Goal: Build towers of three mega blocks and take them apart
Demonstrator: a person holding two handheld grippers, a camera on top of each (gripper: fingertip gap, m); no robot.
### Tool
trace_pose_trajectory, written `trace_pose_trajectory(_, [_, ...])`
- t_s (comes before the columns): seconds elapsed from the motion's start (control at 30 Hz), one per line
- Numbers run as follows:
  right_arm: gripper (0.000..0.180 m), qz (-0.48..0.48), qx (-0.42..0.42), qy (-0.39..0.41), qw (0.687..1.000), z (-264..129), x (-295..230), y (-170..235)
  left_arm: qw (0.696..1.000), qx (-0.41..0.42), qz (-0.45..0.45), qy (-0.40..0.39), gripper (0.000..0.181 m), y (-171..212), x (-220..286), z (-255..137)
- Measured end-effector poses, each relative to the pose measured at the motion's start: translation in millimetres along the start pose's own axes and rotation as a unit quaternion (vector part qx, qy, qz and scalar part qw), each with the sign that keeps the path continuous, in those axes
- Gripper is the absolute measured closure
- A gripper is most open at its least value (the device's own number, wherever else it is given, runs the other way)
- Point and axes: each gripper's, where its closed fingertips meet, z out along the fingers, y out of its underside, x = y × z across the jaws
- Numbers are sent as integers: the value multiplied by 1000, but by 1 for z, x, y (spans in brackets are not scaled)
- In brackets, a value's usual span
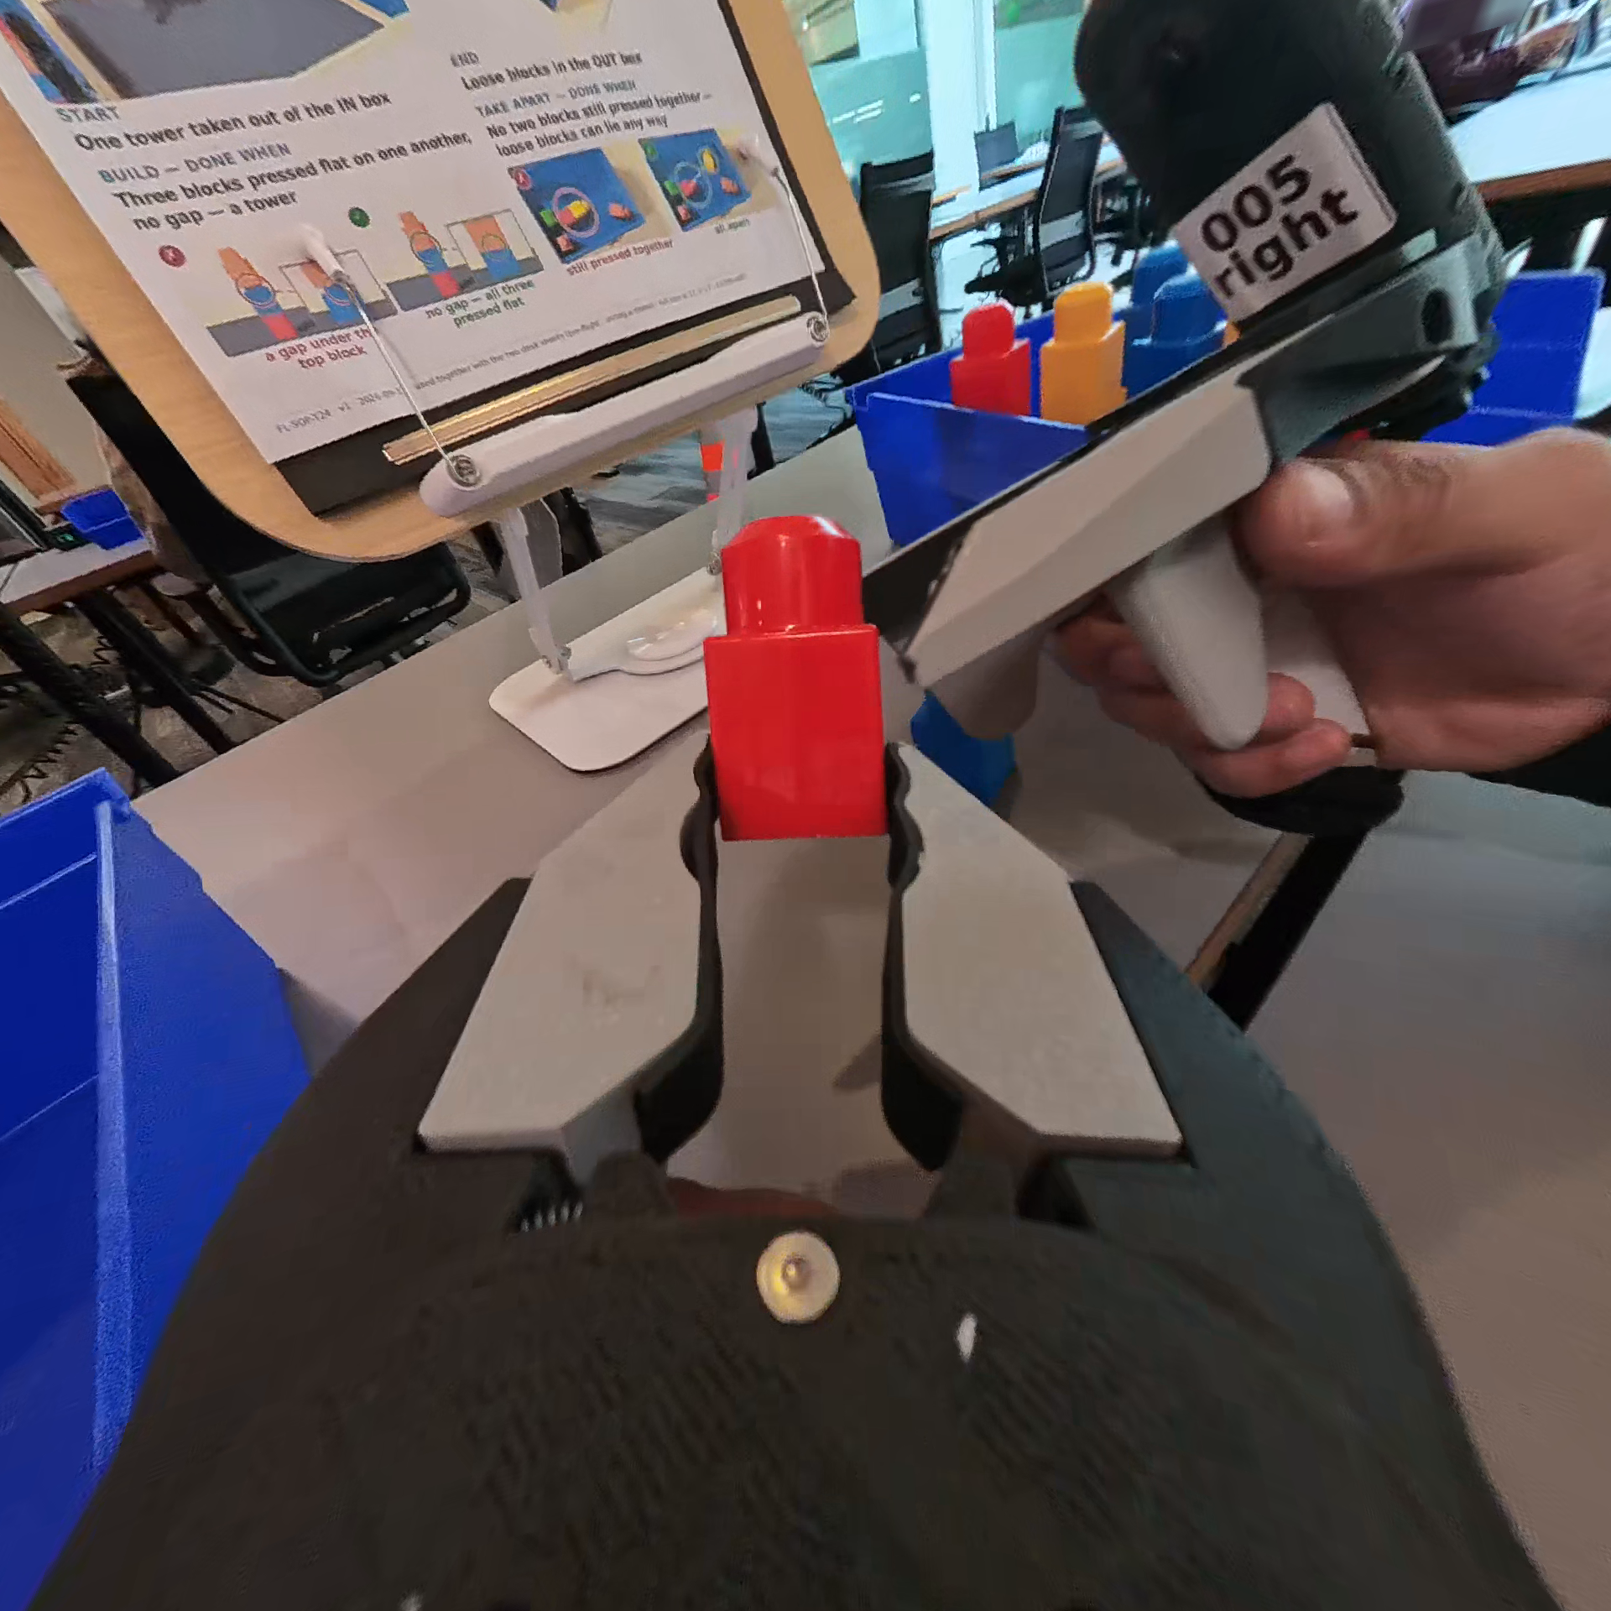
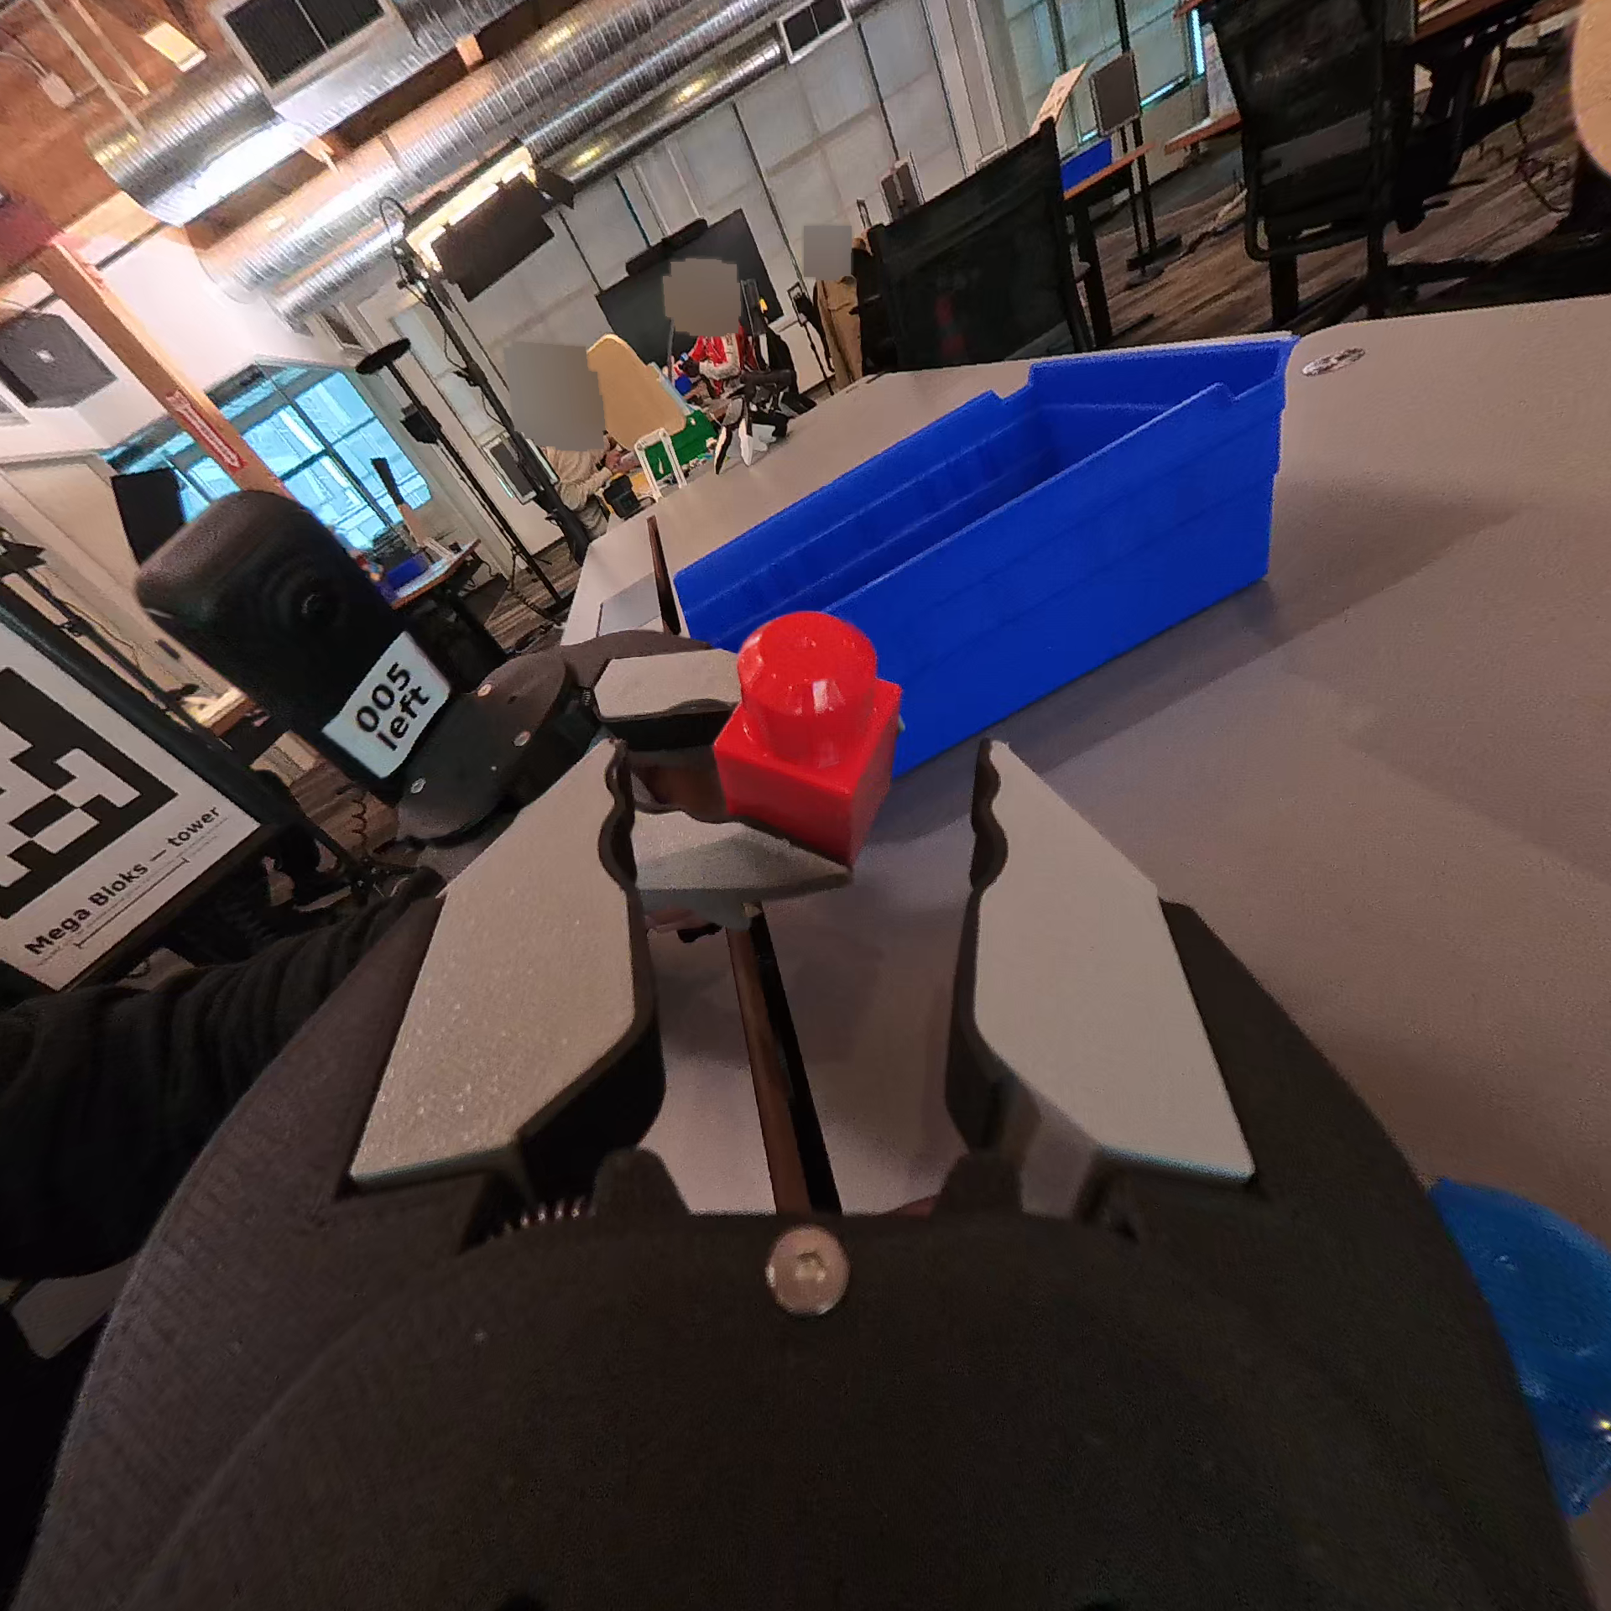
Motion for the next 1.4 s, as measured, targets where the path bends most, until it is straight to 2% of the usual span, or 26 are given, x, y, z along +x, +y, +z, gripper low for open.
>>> trace_pose_trajectory(0.1, [109, 3, -11, 27, 1000, 4, 8, 7, 1000, -7, 30, -4, 145, 2, 6, 2])
trace_pose_trajectory(0.17, [142, 3, -13, 19, 1000, 3, 6, 8, 999, -11, 41, 0, 146, 3, 11, 3])
trace_pose_trajectory(0.37, [143, -30, -34, 27, 999, 0, 5, 10, 1000, -2, 16, 26, 143, 4, 16, 2])
trace_pose_trajectory(0.57, [144, -71, -37, 76, 994, -12, 16, 3, 998, -16, -24, 49, 140, 10, 13, -1])
trace_pose_trajectory(0.8, [144, -87, -28, 123, 988, -28, 31, -8, 999, -30, -26, 29, 142, 16, 5, 1])
trace_pose_trajectory(1.0, [144, -112, -88, 173, 975, -27, 48, 10, 997, -43, -57, 8, 144, 22, -8, 0])
trace_pose_trajectory(1.4, [144, -150, -265, 249, 919, -19, 88, 80, 995, -59, -83, -21, 145, 30, -22, 0])
